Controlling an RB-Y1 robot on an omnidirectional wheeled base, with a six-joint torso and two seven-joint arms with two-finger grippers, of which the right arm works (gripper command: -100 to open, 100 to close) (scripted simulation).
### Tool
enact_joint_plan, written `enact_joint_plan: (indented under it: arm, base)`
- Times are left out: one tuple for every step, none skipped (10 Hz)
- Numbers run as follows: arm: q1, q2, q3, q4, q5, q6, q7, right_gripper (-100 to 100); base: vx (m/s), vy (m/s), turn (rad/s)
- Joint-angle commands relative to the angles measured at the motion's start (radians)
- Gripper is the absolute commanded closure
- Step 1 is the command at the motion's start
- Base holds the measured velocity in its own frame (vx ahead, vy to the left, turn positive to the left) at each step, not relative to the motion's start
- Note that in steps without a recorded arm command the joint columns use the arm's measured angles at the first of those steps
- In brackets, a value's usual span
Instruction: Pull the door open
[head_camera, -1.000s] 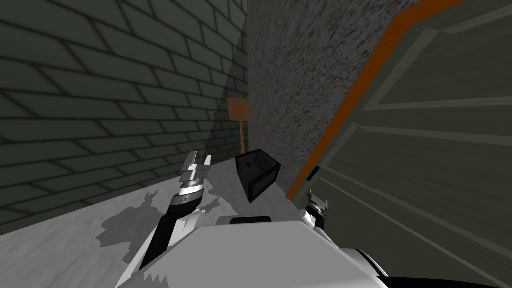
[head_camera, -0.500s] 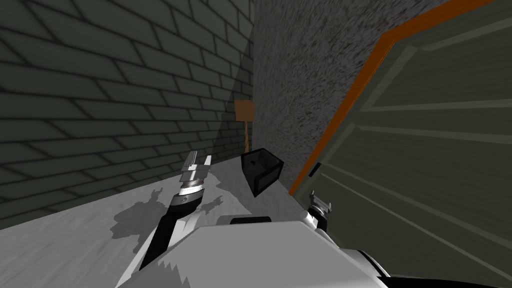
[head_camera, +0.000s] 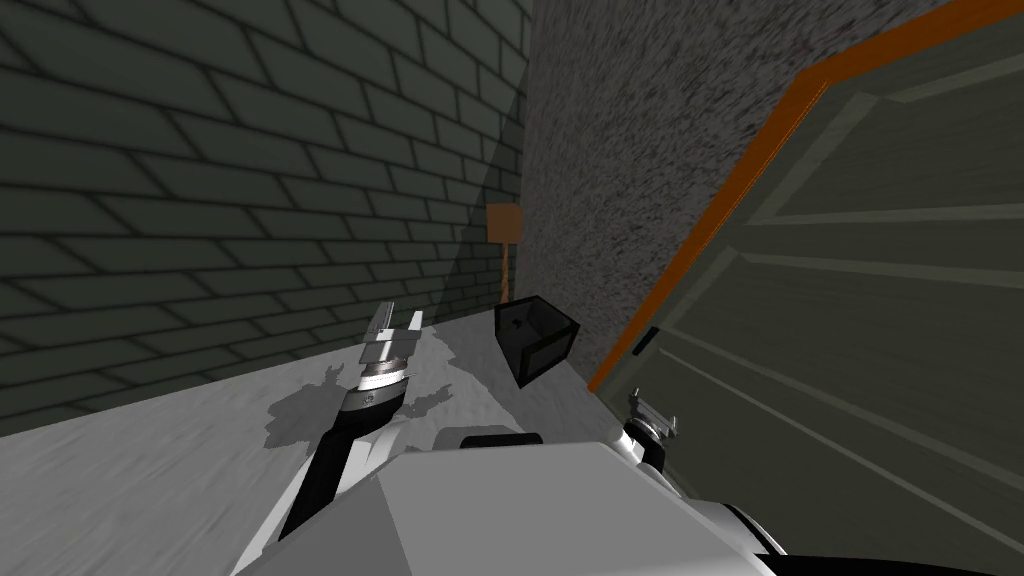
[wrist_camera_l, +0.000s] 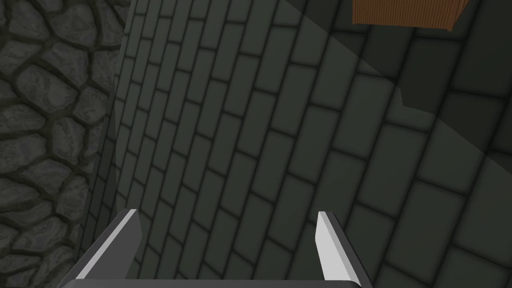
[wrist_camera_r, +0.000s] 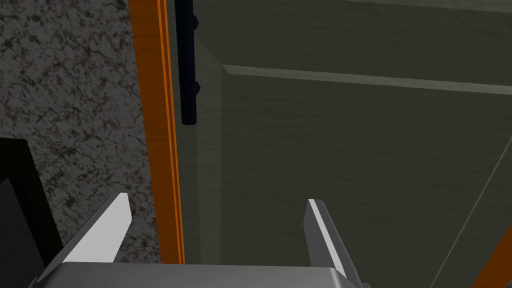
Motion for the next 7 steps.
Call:
enact_joint_plan:
  arm:
    - [-0.009, -0.008, -0.002, 0.030, -0.001, -0.007, -0.017, -100]
    - [-0.009, -0.014, -0.010, 0.046, -0.007, -0.011, -0.025, -100]
    - [-0.009, -0.014, -0.010, 0.046, -0.007, -0.011, -0.025, -100]
    - [-0.008, -0.023, -0.021, 0.069, -0.016, -0.017, -0.038, -100]
    - [-0.008, -0.023, -0.021, 0.069, -0.016, -0.017, -0.038, -100]
    - [-0.008, -0.028, -0.027, 0.081, -0.021, -0.020, -0.044, -100]
    - [-0.008, -0.028, -0.027, 0.080, -0.021, -0.020, -0.044, -100]
  base:
    - [-0.014, 0.057, 0.041]
    - [0.026, 0.010, 0.140]
    - [0.036, -0.022, 0.066]
    - [0.079, -0.082, 0.180]
    - [0.093, -0.093, 0.096]
    - [0.110, -0.109, 0.085]
    - [0.092, -0.105, 0.045]
